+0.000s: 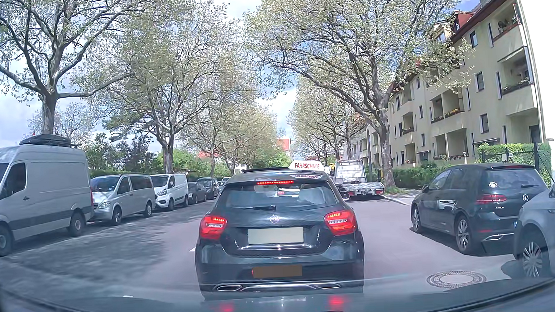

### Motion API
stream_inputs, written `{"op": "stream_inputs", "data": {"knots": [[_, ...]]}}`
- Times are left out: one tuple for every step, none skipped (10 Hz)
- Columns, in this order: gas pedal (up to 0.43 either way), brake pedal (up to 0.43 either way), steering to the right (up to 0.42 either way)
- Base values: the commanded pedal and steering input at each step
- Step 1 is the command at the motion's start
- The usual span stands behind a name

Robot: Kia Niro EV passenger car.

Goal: Follow the waypoints while adhering to traffic rules and regulations

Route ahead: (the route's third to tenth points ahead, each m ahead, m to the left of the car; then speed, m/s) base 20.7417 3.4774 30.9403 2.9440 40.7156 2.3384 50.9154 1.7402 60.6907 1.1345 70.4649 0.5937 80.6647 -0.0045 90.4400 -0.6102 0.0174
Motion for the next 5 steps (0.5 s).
{"op": "stream_inputs", "data": {"knots": [[0.0,0.439,-0.004],[0.0,0.433,-0.004],[0.0,0.427,-0.004],[0.0,0.427,-0.004],[0.0,0.421,-0.004]]}}
